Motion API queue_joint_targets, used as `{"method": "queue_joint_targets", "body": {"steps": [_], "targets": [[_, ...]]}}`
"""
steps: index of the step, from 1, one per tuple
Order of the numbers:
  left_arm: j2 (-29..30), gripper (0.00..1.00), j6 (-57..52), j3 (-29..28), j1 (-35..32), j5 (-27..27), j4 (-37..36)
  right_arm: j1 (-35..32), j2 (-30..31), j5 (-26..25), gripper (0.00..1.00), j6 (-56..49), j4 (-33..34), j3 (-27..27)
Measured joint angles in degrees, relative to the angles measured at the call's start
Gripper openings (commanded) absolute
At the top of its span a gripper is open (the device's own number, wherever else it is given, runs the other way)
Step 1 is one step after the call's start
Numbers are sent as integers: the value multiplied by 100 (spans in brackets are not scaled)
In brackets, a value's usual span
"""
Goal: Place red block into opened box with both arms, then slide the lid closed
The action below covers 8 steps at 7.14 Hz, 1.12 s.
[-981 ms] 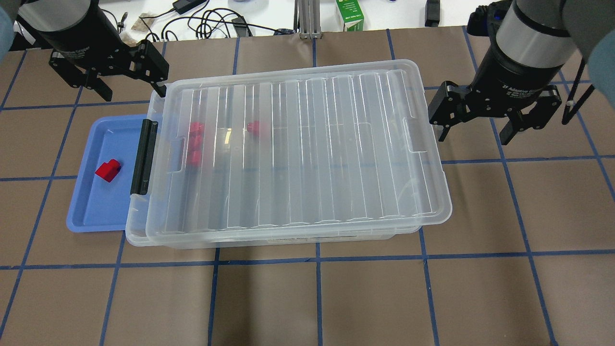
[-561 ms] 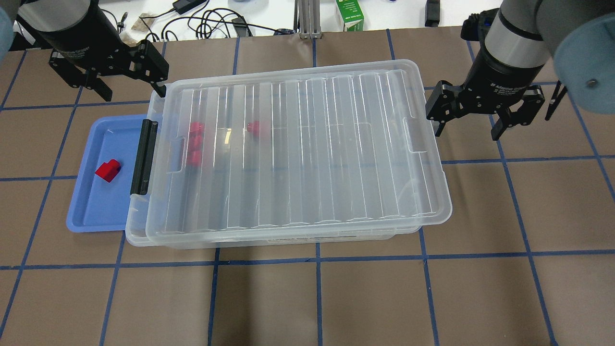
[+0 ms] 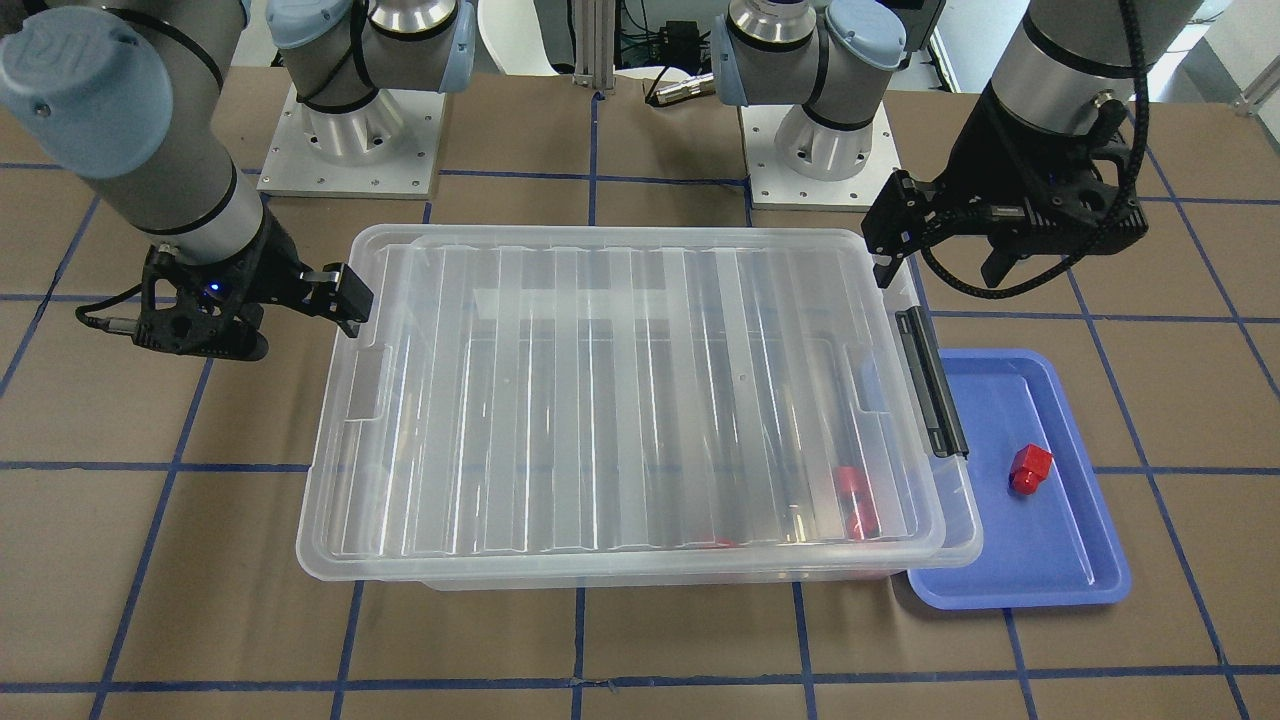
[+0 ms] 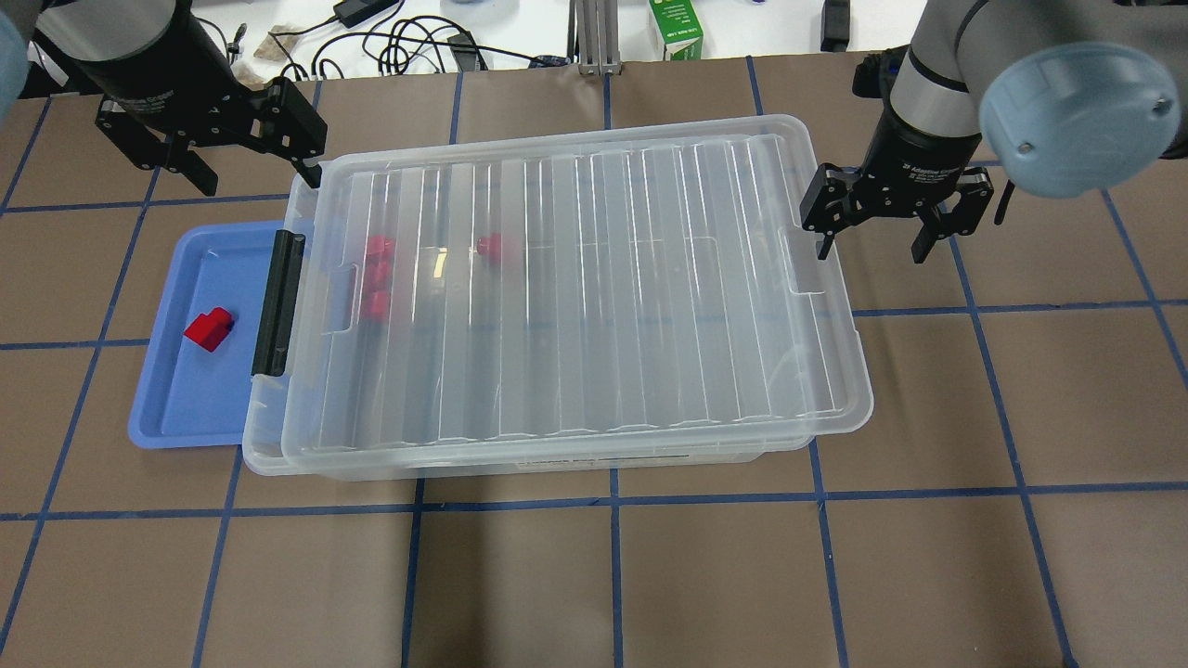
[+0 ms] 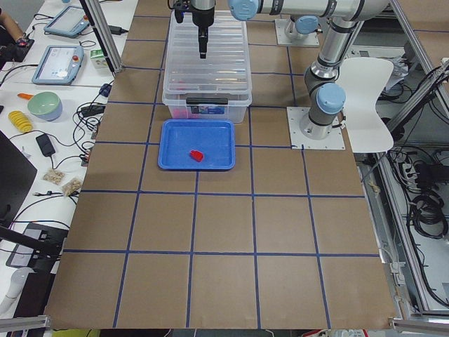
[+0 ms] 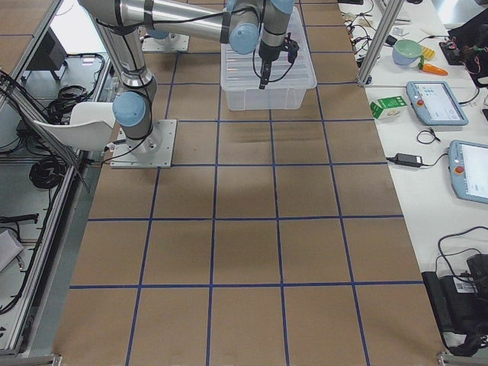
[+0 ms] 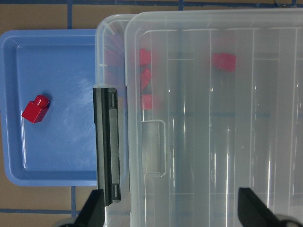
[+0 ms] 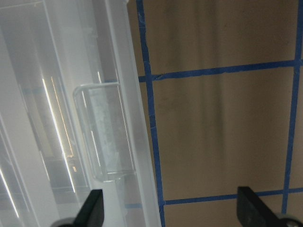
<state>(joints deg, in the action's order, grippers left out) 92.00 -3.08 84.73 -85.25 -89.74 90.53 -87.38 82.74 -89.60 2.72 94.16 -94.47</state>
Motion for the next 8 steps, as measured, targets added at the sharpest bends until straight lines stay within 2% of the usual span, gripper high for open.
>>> {"method": "queue_joint_targets", "body": {"steps": [8], "targets": [[2,100,0,0,0,7,0,43,-371,2,100,-110,522,-145]]}}
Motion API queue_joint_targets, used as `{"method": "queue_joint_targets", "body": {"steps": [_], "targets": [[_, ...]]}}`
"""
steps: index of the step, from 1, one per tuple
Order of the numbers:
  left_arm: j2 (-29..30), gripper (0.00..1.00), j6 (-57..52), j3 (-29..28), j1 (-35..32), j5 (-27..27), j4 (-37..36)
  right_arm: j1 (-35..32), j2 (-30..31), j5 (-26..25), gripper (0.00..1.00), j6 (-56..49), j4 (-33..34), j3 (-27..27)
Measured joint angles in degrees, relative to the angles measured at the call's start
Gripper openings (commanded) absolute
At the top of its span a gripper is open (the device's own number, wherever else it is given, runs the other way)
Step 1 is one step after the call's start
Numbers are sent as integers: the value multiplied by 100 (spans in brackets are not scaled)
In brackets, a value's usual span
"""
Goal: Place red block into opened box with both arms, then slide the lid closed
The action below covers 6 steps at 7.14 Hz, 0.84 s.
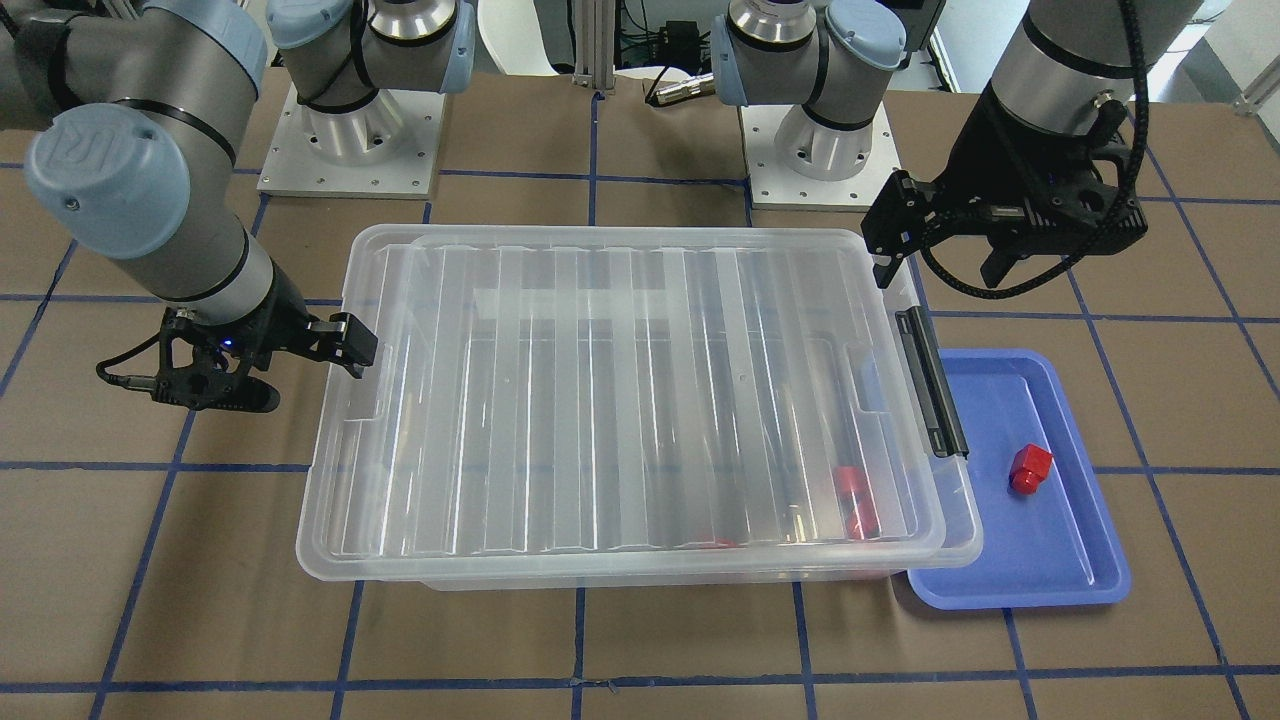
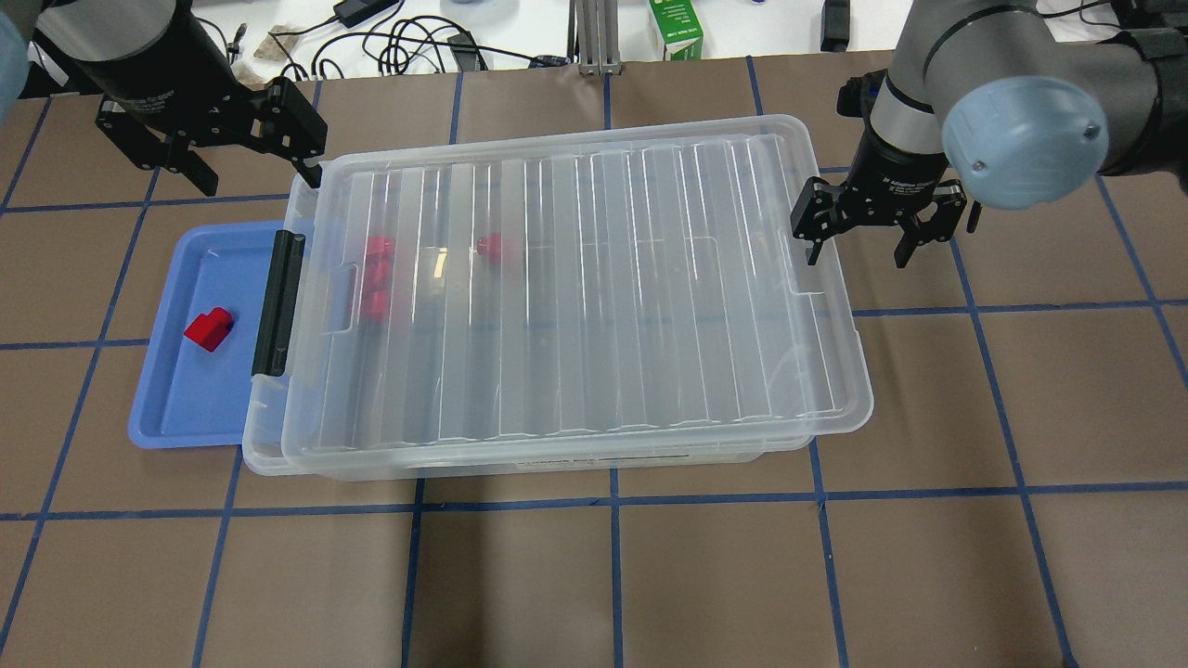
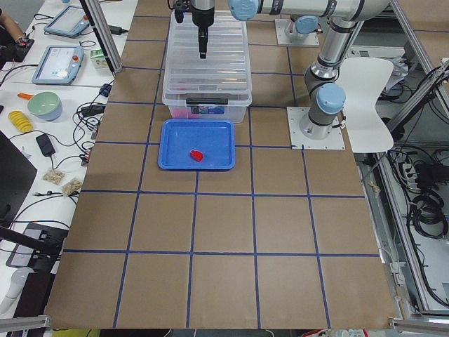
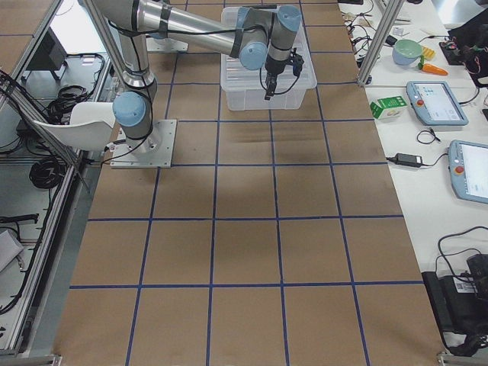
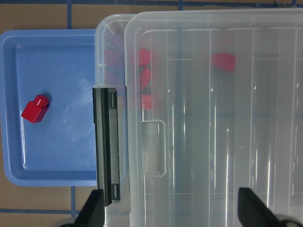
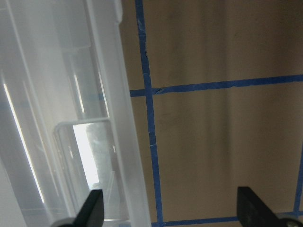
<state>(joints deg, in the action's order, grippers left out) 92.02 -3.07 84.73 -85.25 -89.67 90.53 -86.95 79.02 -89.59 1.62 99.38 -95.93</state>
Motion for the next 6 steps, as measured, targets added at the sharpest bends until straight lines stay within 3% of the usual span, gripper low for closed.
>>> {"method": "queue_joint_targets", "body": {"steps": [6], "targets": [[0,100,0,0,0,2,0,453,-52,-23,100,-369,90,-3]]}}
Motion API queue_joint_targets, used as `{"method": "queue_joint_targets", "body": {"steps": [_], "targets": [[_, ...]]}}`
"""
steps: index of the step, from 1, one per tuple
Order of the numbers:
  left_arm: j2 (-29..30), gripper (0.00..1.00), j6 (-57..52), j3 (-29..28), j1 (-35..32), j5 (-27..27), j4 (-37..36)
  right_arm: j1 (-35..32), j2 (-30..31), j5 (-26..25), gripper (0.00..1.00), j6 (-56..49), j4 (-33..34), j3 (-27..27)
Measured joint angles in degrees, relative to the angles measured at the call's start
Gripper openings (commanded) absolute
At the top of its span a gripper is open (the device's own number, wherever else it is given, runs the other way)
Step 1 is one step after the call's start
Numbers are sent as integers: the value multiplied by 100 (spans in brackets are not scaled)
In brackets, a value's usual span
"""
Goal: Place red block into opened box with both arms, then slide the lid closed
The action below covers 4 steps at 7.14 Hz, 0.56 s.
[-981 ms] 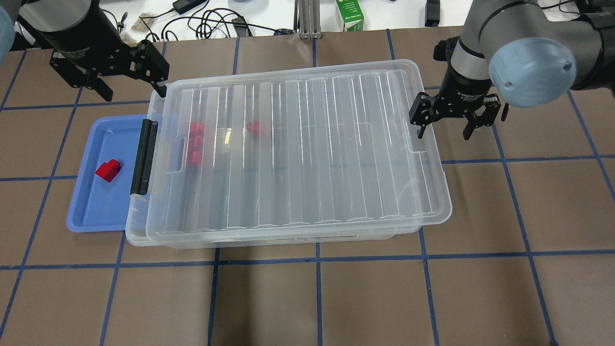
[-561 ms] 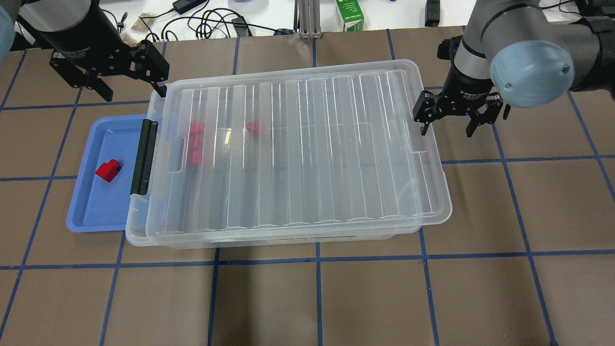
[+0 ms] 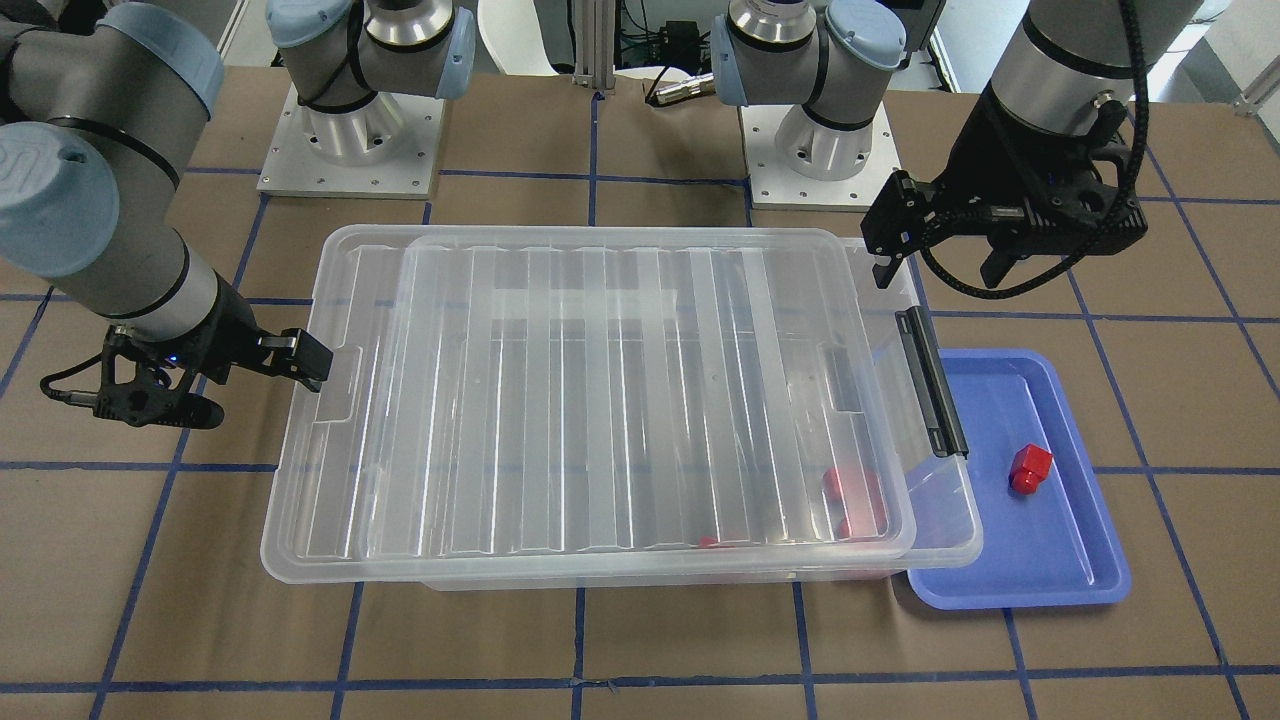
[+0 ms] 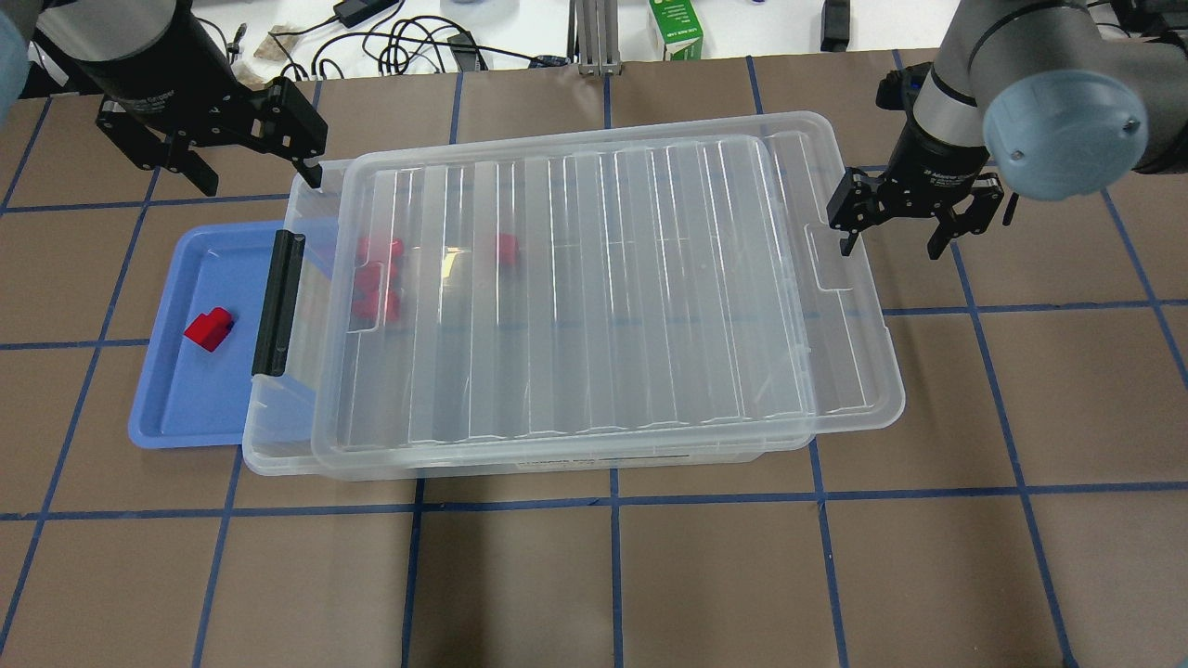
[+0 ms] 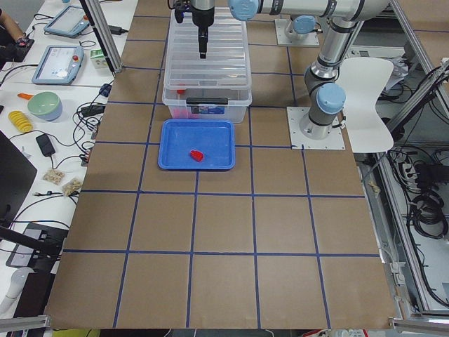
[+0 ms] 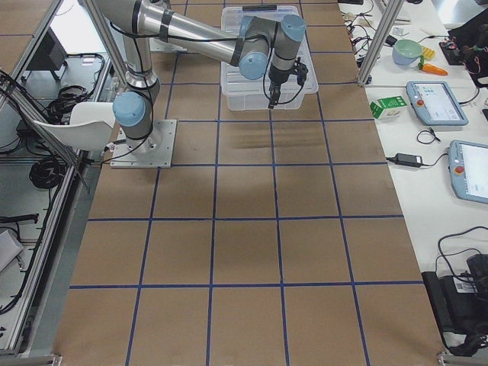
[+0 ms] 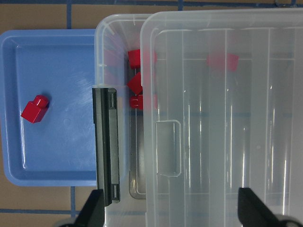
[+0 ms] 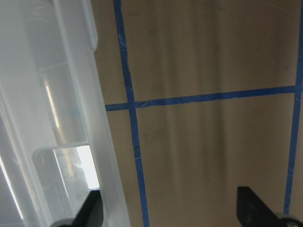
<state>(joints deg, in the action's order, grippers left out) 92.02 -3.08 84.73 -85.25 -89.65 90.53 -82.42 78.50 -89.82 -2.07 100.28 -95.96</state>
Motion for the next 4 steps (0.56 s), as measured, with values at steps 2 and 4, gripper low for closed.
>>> {"method": "queue_joint_targets", "body": {"steps": [2,4], "targets": [[0,100,2,0,0,0,0,292,5,-14,100,-318,-9,6],[0,100,8,0,0,0,0,555,7,-18,100,-532,-20,15]]}}
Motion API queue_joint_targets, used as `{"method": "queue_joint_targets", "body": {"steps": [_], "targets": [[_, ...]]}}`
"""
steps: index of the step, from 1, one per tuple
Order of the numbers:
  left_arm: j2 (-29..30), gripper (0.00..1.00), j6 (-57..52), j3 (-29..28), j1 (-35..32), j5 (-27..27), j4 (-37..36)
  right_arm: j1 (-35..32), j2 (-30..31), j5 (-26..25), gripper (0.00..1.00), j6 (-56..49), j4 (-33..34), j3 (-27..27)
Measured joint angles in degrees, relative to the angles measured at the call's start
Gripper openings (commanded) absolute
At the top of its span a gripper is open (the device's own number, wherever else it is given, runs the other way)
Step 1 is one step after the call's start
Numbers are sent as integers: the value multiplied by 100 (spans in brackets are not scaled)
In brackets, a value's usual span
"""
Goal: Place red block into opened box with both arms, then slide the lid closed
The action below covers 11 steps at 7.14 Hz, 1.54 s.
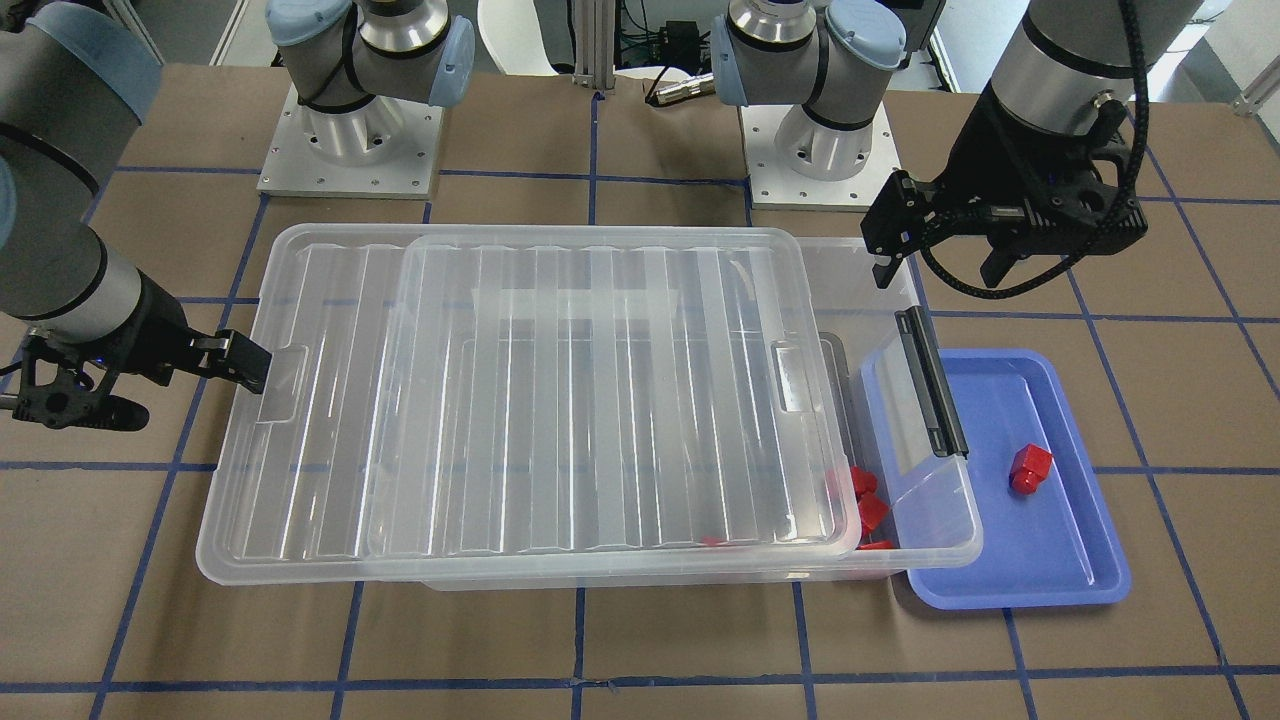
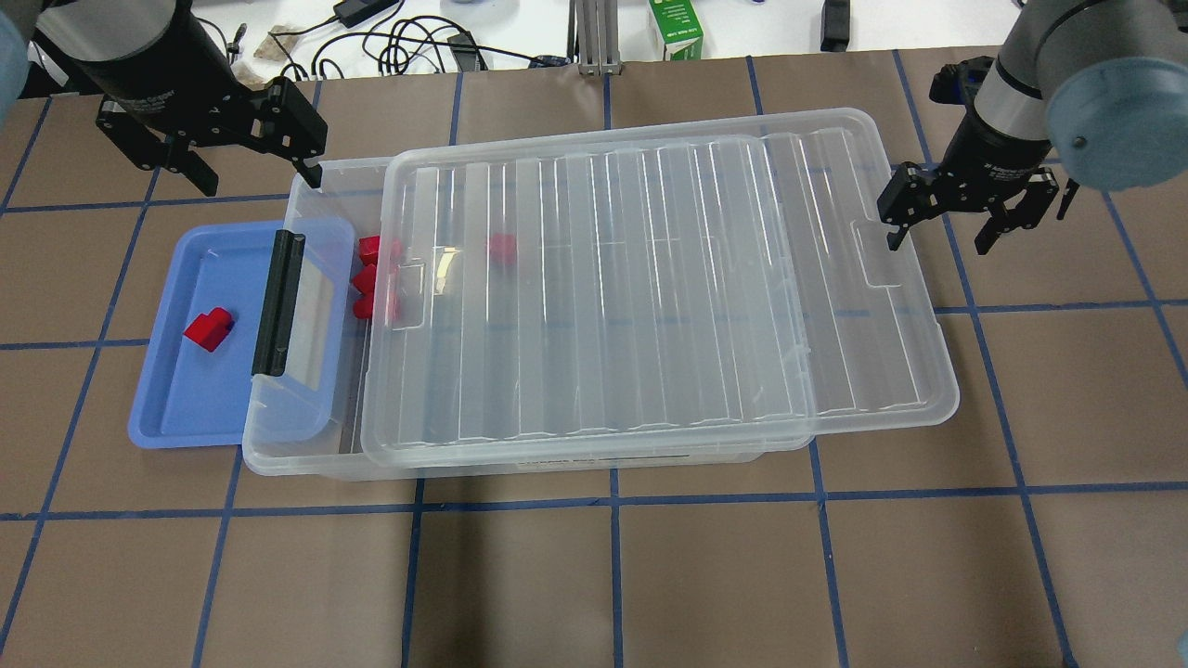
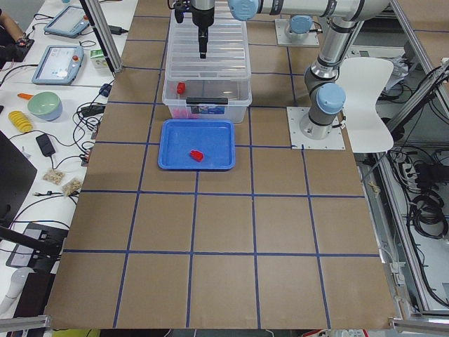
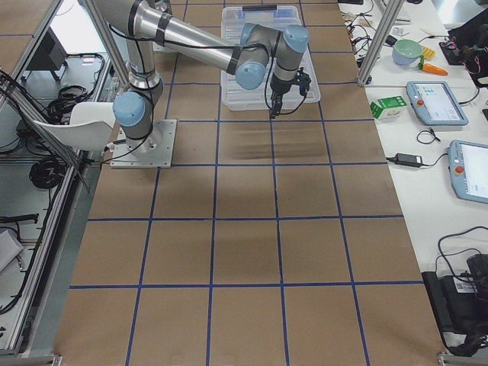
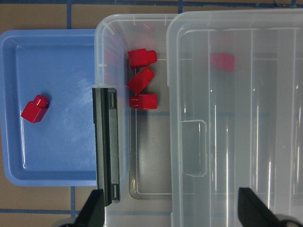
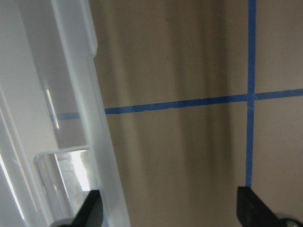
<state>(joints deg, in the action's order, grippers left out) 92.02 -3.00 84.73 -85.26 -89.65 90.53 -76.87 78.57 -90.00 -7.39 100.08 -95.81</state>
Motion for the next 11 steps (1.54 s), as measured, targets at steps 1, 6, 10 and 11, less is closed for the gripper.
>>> {"method": "queue_joint_targets", "body": {"steps": [1,6,10,11], "targets": [[0,100,-1,0,0,0,0,90,0,-3,100,-96,-2,10],[6,100,0,0,0,2,0,464,8,-59,100,-542,7,31],[-28,100,-335,43,8,-7,-4,572,16,-204,100,-839,6,35],[-25,100,-443,47,43,-6,-12,574,28,-216,100,-847,6,38]]}}
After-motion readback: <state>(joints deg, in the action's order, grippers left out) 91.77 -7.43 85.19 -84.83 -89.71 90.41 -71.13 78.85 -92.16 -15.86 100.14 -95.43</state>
